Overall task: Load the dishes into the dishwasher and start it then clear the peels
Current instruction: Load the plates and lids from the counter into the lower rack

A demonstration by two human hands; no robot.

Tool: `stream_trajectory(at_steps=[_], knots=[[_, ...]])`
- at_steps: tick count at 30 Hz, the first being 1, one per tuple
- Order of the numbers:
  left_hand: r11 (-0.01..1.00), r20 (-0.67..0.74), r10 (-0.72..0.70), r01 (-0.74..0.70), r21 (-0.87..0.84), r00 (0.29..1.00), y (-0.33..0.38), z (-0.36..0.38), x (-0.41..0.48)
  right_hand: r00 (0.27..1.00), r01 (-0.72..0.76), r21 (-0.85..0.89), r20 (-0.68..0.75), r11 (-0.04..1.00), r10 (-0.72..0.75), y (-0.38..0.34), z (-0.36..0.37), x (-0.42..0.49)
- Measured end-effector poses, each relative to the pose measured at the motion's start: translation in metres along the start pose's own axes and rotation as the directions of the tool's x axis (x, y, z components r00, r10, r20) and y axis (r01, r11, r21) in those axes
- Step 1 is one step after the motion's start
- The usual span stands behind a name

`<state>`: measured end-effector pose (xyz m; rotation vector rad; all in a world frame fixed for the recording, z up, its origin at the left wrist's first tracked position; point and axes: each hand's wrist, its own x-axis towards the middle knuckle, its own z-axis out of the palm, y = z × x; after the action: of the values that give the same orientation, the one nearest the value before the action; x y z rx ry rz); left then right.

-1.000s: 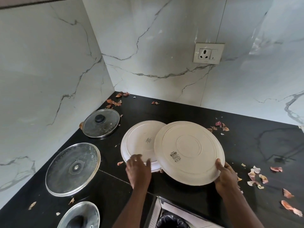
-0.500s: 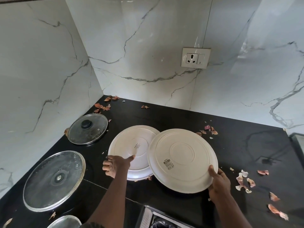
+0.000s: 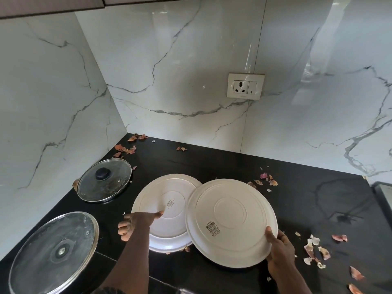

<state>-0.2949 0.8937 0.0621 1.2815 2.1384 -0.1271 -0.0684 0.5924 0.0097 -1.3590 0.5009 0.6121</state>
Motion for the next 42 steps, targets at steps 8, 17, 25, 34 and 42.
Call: stream_trajectory(at_steps=[8,17,25,34,42], knots=[[0.997,-0.022,0.064,-0.065,-0.030,0.998,0.007,-0.002,0.007,0.999,0.013,-0.106,-0.030,0.994,-0.017,-0.002,0.011,0.003],[0.988,-0.029,0.035,-0.039,-0.146,0.999,0.012,-0.006,0.015,0.996,0.086,-0.270,0.006,0.959,-0.088,-0.009,0.016,0.001],[0.991,-0.029,0.102,-0.104,-0.090,0.994,0.021,-0.003,0.012,0.992,0.109,-0.373,-0.019,0.922,-0.124,-0.005,0.025,-0.005],[0.969,-0.047,0.213,-0.205,0.138,0.976,0.023,0.007,0.010,0.996,0.012,-0.269,0.086,0.963,0.011,-0.007,0.021,-0.001],[0.949,-0.044,0.274,-0.262,0.178,0.961,0.012,0.003,0.008,0.994,-0.049,-0.165,0.086,0.985,0.064,0.002,0.019,-0.012]])
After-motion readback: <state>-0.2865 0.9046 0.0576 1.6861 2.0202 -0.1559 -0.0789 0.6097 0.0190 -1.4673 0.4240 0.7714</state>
